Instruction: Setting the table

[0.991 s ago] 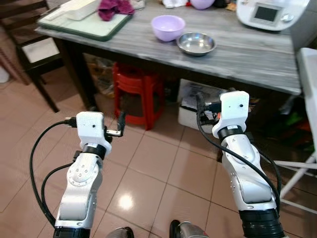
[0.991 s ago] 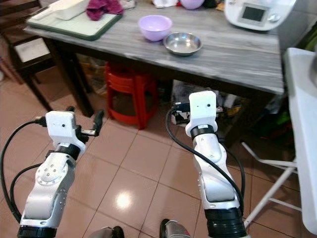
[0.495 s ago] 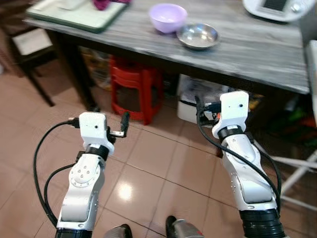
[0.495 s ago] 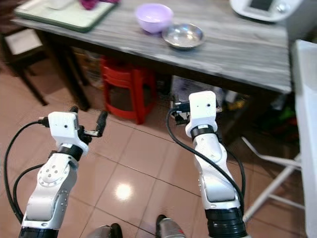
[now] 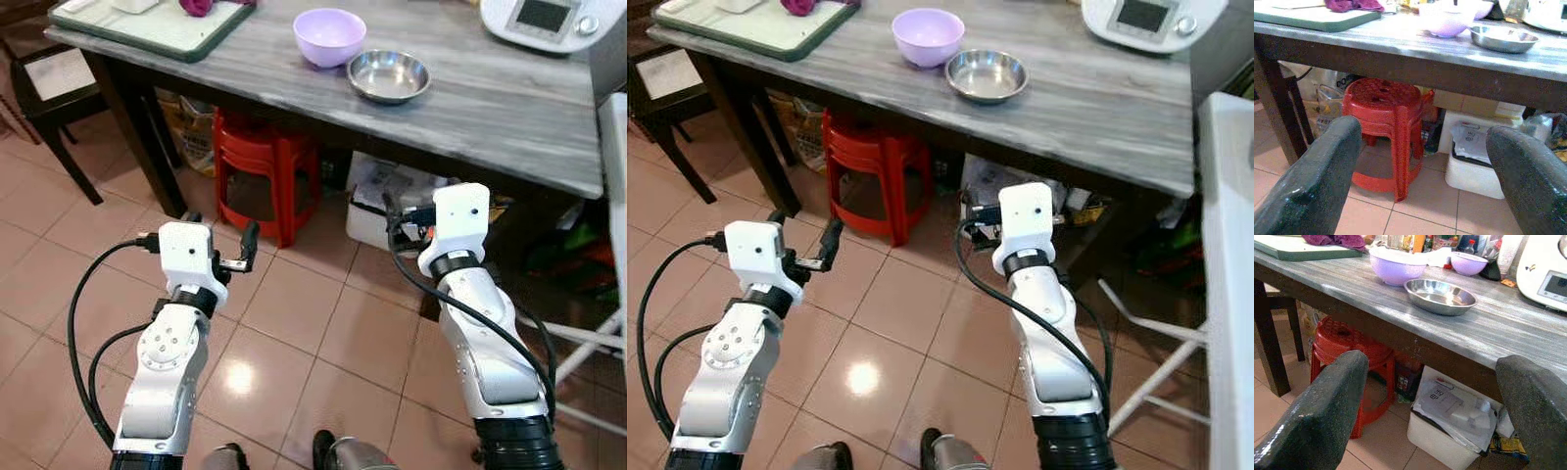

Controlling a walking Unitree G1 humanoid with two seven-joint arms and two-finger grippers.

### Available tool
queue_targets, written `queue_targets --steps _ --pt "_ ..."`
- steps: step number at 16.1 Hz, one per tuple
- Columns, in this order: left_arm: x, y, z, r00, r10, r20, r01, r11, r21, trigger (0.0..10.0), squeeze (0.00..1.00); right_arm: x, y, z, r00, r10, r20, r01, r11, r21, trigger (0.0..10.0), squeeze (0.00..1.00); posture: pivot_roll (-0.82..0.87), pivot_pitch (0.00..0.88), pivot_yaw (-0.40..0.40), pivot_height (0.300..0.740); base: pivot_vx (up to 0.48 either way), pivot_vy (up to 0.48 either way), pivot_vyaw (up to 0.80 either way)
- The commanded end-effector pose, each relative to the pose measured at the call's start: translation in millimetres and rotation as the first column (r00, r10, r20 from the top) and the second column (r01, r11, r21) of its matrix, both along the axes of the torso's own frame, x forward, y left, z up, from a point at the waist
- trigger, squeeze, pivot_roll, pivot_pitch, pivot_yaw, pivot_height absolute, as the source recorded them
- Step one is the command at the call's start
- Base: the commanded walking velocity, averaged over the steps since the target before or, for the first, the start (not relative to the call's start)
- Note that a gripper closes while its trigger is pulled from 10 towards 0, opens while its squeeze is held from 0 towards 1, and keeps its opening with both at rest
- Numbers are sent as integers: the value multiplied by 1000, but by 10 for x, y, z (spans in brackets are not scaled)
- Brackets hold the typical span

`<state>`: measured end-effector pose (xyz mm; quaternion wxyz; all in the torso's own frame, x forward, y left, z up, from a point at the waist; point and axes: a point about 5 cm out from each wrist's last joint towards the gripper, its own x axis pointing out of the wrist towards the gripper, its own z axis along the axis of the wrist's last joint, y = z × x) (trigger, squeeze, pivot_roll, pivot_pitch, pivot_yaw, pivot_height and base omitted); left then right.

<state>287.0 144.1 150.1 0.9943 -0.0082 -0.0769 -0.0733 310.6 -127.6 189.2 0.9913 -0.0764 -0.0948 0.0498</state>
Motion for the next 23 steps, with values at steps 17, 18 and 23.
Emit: queue_targets --steps 17,18,23 --pt "0 -28 9 1000 -4 4 4 1000 -6 10000 0 -45 -10 15 1000 20 4 -20 1000 -5 10000 0 -141 224 -37 740 0 -123 -494" --pt "1 -32 11 1000 -5 5 5 1000 -6 10000 0 -48 -6 18 1000 22 7 -22 1000 -7 10000 0 -141 227 -36 740 0 -375 0" --pt "-7 -32 11 1000 -4 4 4 1000 -6 10000 0 -73 0 16 999 34 16 -34 999 15 10000 0 -131 226 -32 740 0 -422 0"
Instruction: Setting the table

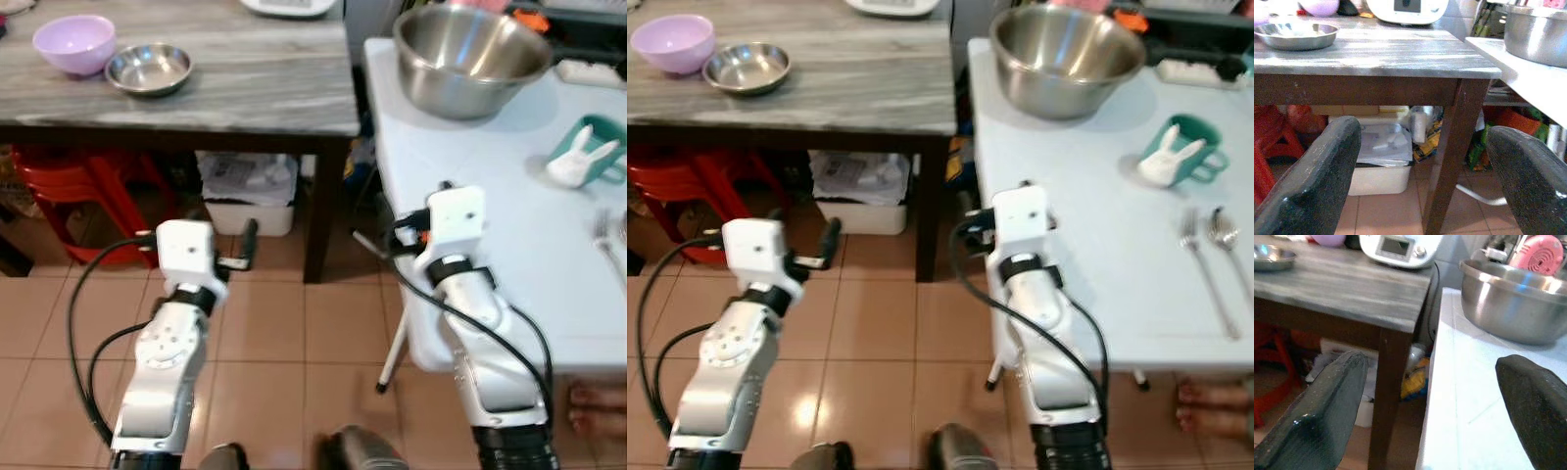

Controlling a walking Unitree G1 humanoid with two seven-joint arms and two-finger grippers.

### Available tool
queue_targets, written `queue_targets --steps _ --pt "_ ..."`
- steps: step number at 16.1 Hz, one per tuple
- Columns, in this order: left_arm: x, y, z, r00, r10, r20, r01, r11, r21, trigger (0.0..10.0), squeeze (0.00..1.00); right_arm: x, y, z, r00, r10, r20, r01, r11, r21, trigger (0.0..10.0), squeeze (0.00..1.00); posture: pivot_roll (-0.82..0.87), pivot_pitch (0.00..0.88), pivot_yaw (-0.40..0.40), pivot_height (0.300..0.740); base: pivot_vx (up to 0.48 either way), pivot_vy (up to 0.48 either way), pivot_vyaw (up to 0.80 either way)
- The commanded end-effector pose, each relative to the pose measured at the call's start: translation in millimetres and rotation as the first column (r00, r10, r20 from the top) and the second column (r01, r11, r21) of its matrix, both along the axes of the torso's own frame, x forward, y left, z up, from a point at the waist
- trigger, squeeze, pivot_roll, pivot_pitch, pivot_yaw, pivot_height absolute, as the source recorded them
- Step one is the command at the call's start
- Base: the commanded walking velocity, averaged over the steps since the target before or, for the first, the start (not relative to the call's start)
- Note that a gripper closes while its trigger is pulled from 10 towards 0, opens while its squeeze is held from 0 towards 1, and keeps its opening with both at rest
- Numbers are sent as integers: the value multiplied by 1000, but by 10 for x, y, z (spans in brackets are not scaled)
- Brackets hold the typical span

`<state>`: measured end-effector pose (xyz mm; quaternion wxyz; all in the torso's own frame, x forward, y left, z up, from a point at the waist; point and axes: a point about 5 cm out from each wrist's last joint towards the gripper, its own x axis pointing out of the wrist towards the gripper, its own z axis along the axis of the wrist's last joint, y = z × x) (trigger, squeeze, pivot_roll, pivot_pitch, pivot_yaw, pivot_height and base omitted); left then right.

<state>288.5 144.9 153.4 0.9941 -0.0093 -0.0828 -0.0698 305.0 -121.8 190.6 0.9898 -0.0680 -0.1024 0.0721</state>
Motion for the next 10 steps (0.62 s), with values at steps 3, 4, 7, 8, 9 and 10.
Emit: queue_targets --steps 3,4,7,8,9,10 --pt "-49 13 -51 1000 10 -15 -10 1000 21 10000 0 -52 -67 -17 1000 -3 5 3 1000 10 10000 0 -120 225 -28 740 0 -439 0" --pt "-63 45 -62 1000 21 -18 -21 999 29 10000 0 -73 -84 -29 1000 -6 3 6 1000 12 10000 0 -119 225 -27 740 0 -442 0" --pt "-90 147 -55 997 71 -14 -70 996 48 10000 0 -117 -144 -22 1000 -27 8 27 1000 -16 10000 0 -116 222 -14 740 0 -439 0" --pt "-100 208 -56 995 100 -15 -99 994 49 10000 0 -124 -176 13 999 -45 28 46 998 -37 10000 0 -116 222 -14 740 0 -435 0" --pt "-114 267 -62 992 123 -19 -122 991 48 10000 0 -125 -205 34 997 -63 39 65 997 -50 10000 0 -117 221 -10 740 0 -439 0" --pt "-129 293 -75 991 131 -23 -129 990 55 10000 0 -127 -214 33 997 -65 46 68 996 -61 10000 0 -117 222 -8 740 0 -442 0"
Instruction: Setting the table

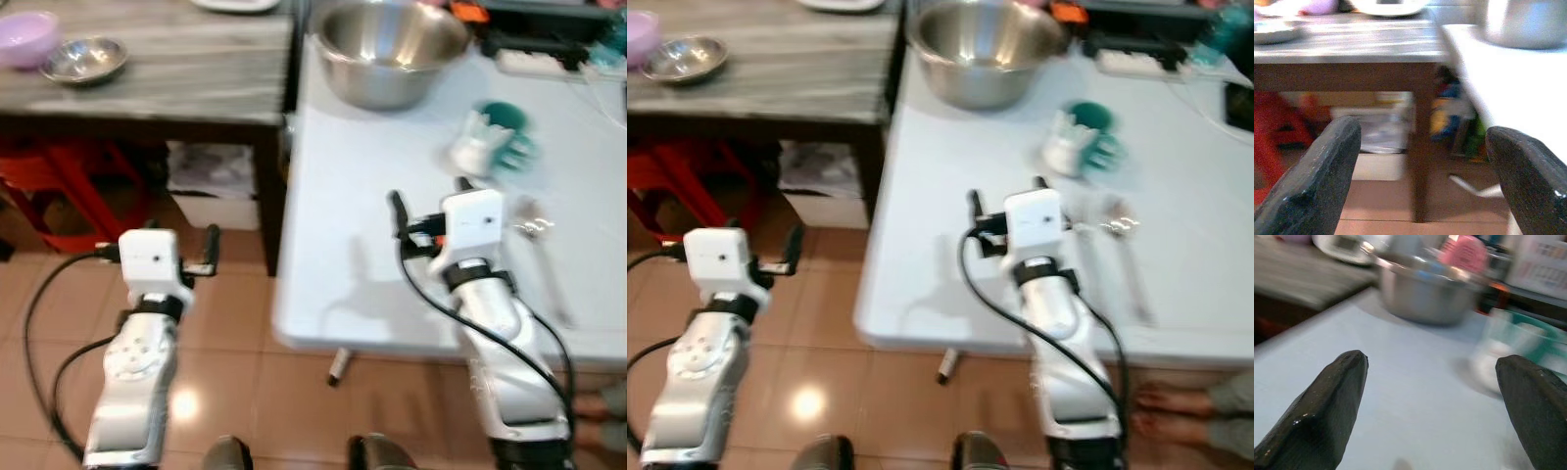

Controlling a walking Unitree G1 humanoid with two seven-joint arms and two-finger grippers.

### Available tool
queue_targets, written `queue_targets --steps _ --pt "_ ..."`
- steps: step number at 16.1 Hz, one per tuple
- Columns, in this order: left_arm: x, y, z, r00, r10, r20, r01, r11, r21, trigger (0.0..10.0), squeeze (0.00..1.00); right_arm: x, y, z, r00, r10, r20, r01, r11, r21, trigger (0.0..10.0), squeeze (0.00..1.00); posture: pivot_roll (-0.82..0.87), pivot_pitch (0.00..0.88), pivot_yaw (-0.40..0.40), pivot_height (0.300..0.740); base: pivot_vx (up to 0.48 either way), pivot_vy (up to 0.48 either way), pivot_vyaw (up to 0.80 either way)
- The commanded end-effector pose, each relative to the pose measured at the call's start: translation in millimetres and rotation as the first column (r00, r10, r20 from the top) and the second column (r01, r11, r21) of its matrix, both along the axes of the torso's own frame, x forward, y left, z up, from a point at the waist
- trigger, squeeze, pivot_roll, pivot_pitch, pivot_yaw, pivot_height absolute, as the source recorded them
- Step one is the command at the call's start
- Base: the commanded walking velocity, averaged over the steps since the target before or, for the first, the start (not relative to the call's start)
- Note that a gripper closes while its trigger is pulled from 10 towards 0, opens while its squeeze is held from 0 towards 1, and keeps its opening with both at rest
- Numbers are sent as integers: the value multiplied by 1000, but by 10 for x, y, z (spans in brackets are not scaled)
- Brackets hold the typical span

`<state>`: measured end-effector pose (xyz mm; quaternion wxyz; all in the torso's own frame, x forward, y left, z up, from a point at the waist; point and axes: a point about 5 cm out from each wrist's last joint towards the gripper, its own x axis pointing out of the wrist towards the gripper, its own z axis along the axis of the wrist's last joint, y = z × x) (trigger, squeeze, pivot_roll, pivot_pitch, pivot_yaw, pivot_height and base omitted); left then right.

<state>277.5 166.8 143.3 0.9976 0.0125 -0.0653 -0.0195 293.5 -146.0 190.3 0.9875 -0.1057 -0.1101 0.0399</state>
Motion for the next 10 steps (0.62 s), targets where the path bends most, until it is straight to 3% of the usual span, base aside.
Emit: queue_targets --steps 1,5,10 --pt "-33 83 19 1000 27 4 -27 999 19 10000 0 -20 28 23 1000 14 11 -14 1000 14 10000 0 -117 222 -8 740 0 -439 0" --pt "-99 108 -15 999 45 -12 -44 999 30 10000 0 -78 61 -34 999 37 -19 -37 999 39 10000 0 -120 237 -1 740 0 -416 0" --pt "-110 95 -33 999 48 -20 -48 999 24 10000 0 -127 163 -68 990 131 -46 -128 989 71 10000 0 -121 241 1 740 0 0 0"
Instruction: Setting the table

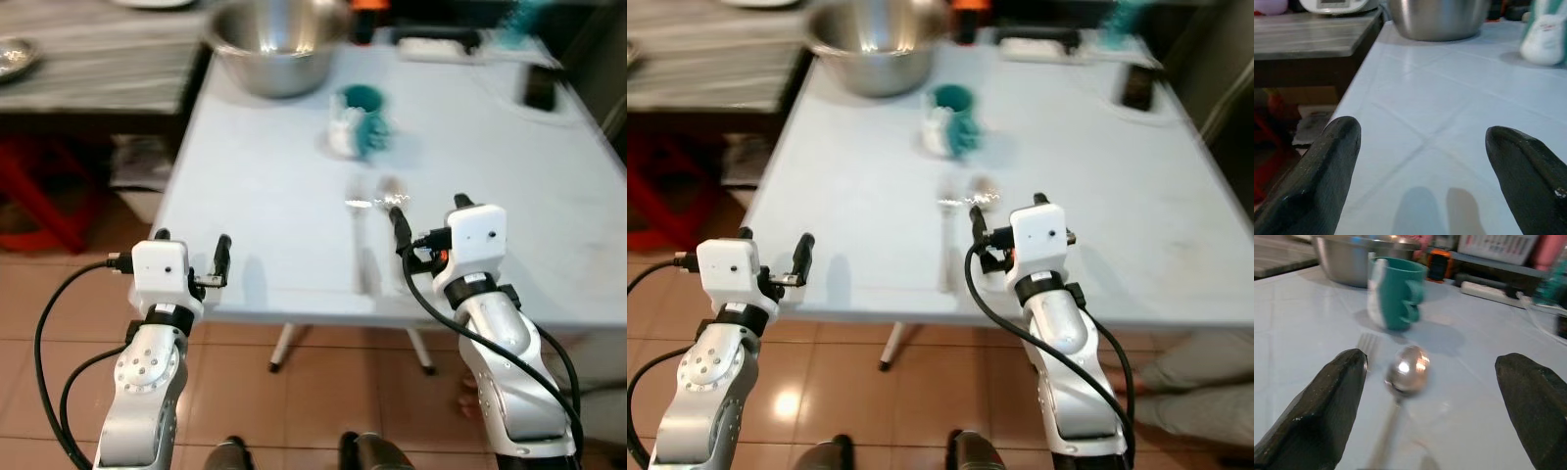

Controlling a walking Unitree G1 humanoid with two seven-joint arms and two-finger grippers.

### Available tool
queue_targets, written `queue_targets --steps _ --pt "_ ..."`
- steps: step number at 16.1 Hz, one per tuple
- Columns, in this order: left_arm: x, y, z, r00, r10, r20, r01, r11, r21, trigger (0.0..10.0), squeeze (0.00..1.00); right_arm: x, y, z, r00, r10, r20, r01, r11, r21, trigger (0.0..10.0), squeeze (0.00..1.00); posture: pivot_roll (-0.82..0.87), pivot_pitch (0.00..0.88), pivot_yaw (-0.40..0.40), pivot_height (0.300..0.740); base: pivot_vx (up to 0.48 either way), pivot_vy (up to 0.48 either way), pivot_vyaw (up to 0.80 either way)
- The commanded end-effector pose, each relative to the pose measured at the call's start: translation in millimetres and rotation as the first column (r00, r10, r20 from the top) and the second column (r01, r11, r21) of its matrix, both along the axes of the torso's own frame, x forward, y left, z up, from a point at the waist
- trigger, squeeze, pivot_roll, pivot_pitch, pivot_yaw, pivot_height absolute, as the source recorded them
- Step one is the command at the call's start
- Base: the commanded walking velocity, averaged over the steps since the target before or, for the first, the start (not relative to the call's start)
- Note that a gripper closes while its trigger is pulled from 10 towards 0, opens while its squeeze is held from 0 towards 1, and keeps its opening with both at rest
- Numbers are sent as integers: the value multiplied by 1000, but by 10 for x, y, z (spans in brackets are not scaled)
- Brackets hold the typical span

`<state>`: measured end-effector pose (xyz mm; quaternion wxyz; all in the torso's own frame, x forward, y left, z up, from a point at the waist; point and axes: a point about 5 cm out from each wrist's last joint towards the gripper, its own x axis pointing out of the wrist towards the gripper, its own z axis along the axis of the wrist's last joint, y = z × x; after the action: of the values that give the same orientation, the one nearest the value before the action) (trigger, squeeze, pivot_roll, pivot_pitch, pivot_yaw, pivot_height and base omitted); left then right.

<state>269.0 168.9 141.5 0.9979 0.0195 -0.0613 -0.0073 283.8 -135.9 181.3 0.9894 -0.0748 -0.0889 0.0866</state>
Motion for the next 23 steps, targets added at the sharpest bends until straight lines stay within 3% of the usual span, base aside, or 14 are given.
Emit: queue_targets --steps 1,9,12,15,19,23 --pt "-25 74 -15 1000 23 -14 -23 1000 11 10000 0 -30 62 22 999 35 4 -35 999 19 10000 0 -121 241 1 740 0 0 0" --pt "27 -43 -76 998 -47 -36 48 998 33 10000 0 13 239 52 991 135 11 -136 990 48 10000 0 -125 245 3 740 0 0 0" --pt "58 -168 -94 987 -158 -43 159 986 38 10000 0 122 369 2 983 183 -33 -179 979 95 10000 0 -125 257 1 740 0 0 0" --pt "17 -247 -89 958 -285 -44 286 958 19 10000 0 213 390 -33 983 158 -91 -144 979 142 10000 0 -124 264 -1 740 0 0 0" --pt "15 -241 -44 948 -317 -24 318 948 12 10000 0 231 385 -150 978 129 -164 -101 981 167 10000 0 -124 269 1 740 0 0 0" --pt "-2 -313 -14 915 -402 -15 403 915 16 10000 0 266 392 -241 970 126 -208 -93 982 163 10000 0 -122 266 -3 740 0 0 0"
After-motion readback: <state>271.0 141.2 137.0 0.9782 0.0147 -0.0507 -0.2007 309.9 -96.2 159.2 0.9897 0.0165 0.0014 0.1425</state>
